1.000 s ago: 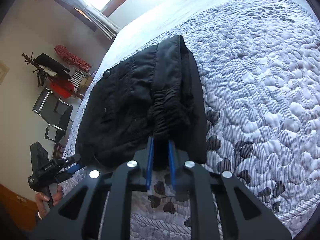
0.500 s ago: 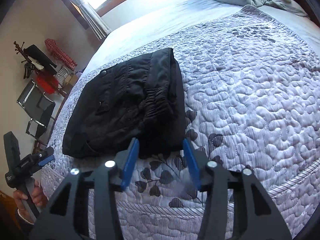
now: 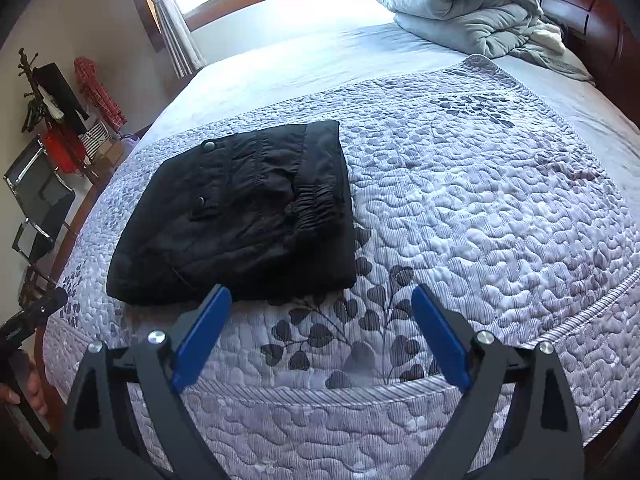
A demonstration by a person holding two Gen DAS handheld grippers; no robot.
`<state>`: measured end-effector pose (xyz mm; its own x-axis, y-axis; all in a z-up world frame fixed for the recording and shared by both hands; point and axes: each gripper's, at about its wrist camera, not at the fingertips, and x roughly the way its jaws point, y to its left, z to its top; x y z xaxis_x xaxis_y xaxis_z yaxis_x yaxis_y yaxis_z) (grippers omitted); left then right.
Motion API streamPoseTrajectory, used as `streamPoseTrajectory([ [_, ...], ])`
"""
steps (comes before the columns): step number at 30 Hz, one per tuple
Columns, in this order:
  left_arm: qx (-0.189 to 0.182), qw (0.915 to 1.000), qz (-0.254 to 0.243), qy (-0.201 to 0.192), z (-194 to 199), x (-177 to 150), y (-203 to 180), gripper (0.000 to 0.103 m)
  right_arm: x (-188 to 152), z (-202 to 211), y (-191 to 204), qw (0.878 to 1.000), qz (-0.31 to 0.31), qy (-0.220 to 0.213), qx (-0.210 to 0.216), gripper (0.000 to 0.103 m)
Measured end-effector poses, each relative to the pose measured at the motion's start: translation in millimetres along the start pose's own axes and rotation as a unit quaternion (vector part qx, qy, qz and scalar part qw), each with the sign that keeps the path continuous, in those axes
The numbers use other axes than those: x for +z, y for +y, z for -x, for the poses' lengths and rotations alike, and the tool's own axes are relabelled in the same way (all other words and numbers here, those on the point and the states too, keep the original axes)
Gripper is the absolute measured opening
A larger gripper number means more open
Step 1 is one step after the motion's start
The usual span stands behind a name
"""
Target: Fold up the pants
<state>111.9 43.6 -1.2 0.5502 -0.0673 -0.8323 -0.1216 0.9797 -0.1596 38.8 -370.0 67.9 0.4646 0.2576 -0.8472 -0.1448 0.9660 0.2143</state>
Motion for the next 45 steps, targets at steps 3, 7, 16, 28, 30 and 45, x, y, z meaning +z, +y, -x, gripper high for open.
streamPoseTrajectory([
  [3,0.012,0.9999,-0.003,0.001,5.0,-2.3,1.2,0.099,-4.4,4.3,6.0,1.000,-0.003,0.005,-0.018,0.097],
  [7,-0.001,0.9999,0.007,0.014,11.6,-7.9,3.9,0.099,-9.4,11.4,14.4,0.999,0.007,0.002,-0.039,0.097],
  [16,-0.003,0.9997,0.003,0.026,26.5,-22.3,2.8,0.099,-19.1,28.9,31.1,1.000,0.009,0.002,-0.029,0.097],
  [28,0.001,0.9997,-0.006,0.023,46.6,-36.0,-1.2,0.099,-27.4,56.5,46.7,0.999,0.034,-0.016,-0.034,0.097],
  [30,0.001,0.9997,-0.012,0.022,49.2,-37.1,-4.3,0.099,-28.0,59.8,48.5,0.999,0.036,-0.018,-0.035,0.097],
  [45,0.000,0.9999,-0.005,0.017,56.7,-35.6,-6.7,0.099,-29.6,70.8,65.9,0.998,0.048,-0.022,-0.034,0.097],
])
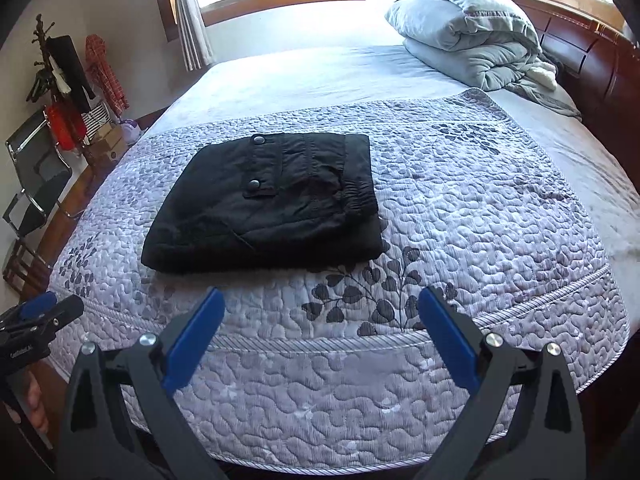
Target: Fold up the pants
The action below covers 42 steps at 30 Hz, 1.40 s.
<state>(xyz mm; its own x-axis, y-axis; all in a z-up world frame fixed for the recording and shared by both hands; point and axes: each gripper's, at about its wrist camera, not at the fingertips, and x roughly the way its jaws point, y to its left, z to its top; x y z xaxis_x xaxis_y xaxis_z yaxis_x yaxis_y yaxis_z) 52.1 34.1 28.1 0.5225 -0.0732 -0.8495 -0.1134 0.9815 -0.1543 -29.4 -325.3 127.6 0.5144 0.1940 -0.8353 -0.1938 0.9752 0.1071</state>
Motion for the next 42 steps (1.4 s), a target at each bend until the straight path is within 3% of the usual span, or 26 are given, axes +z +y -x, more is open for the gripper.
streamPoseTrajectory([
  [42,0.005,0.9996,-0.017,-0.022,19.0,1.0,-5.7,0.099,-8.6,13.9,10.6,1.000,0.007,-0.004,-0.008,0.097],
])
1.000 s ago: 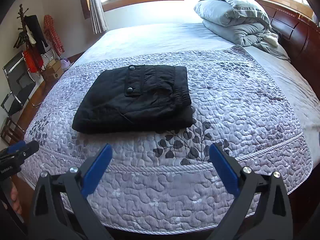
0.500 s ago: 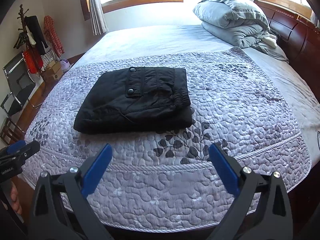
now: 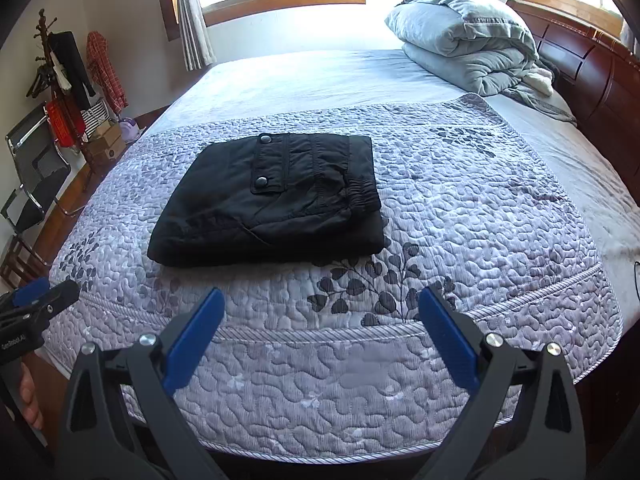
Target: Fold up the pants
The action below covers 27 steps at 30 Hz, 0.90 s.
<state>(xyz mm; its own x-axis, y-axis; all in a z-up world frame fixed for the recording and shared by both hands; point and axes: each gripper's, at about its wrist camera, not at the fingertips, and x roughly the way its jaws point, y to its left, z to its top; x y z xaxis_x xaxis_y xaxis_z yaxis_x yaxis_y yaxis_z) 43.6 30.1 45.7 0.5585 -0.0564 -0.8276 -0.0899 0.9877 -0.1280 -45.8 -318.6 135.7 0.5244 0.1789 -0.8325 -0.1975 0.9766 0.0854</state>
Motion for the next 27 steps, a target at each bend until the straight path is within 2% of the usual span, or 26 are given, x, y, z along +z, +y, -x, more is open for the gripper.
streamPoseTrajectory([
  [27,0.003,0.9999,-0.011,0.004,-3.3,4.2,-3.1,0.099,-0.1,-0.5,1.4,1.000,0.004,-0.001,-0.006,0.098],
])
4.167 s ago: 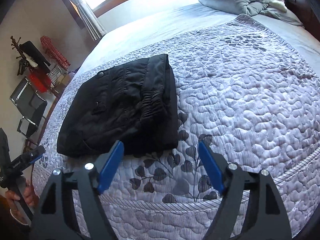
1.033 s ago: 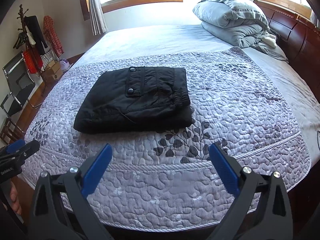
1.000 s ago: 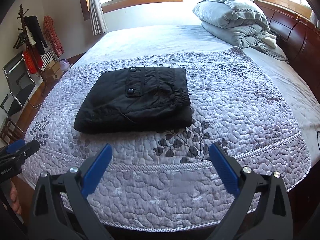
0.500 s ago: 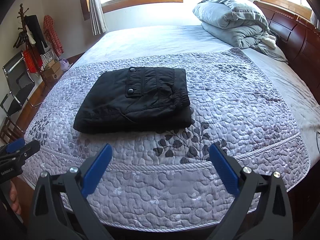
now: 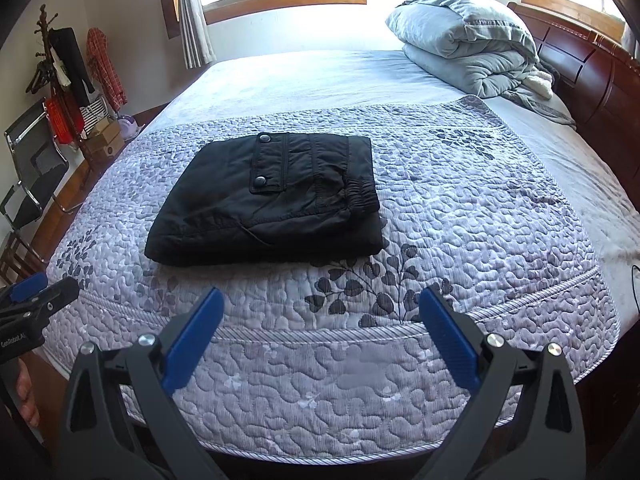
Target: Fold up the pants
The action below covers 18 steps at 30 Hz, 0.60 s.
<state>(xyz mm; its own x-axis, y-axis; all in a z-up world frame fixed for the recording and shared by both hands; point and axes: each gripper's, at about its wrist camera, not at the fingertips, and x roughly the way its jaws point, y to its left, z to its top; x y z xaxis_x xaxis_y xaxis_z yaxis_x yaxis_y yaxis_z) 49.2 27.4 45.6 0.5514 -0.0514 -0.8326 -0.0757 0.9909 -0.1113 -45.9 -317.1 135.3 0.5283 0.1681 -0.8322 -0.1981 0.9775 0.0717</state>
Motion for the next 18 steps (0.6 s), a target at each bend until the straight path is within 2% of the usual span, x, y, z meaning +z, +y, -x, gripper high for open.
streamPoseTrajectory([
  [18,0.000,1.0000,-0.001,0.000,-2.0,1.6,-0.5,0.099,-1.7,-1.7,-3.9,1.000,-0.003,0.001,-0.006,0.098],
])
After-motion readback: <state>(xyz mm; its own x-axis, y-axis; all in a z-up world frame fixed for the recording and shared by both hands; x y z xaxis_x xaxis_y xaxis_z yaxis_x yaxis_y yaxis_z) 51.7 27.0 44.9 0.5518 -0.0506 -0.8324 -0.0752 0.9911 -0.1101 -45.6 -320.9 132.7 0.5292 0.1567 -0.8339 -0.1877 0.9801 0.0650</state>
